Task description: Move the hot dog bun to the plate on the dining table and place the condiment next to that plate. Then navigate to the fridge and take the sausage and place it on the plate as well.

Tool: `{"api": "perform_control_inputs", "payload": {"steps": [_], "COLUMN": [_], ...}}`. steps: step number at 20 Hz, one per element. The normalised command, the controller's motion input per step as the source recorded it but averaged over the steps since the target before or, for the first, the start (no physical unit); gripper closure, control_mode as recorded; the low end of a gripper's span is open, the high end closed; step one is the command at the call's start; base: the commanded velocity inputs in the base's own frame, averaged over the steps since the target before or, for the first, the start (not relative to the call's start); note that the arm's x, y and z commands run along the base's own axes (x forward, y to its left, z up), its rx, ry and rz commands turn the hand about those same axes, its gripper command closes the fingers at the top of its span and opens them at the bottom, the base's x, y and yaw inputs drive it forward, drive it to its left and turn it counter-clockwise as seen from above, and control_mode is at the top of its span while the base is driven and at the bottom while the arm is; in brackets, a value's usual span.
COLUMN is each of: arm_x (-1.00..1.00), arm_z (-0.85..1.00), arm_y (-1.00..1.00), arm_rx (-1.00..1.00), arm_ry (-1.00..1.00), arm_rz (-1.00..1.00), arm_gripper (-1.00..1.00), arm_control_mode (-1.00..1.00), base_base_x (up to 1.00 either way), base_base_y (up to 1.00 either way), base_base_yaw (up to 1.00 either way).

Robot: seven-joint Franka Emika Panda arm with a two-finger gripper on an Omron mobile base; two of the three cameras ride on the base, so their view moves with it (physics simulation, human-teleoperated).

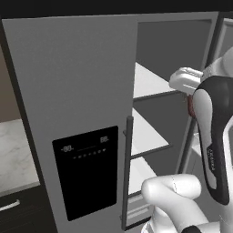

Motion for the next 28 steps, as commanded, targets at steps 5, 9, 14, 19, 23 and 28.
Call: {"api": "perform_control_inputs", "payload": {"steps": [5, 9, 14, 19, 23, 28], "arm_x": [-0.45, 0.00, 0.00, 0.00, 0.00, 0.00], "arm_z": [-0.01, 0.00, 0.00, 0.00, 0.00, 0.00], "arm_y": [0.17, 0.00, 0.00, 0.00, 0.00, 0.00], "arm_rx": [0.00, 0.00, 0.00, 0.00, 0.00, 0.00], "arm_ry": [0.01, 0.00, 0.00, 0.00, 0.00, 0.00], "arm_rz": [-0.10, 0.00, 0.00, 0.00, 0.00, 0.00], "arm_gripper": [1.00, 1.00, 1.00, 1.00, 1.00, 1.00], "arm_control_mode": [1.00, 1.00, 1.00, 1.00, 1.00, 1.00], "base_base_x": [-0.11, -0.65, -0.86, -0.89, -0.88, -0.69], "base_base_y": [0.06, 0.41, 0.48, 0.41, 0.22, 0.15], "base_base_yaw": [-0.05, -0.32, -0.53, -0.60, -0.72, -0.81]}}
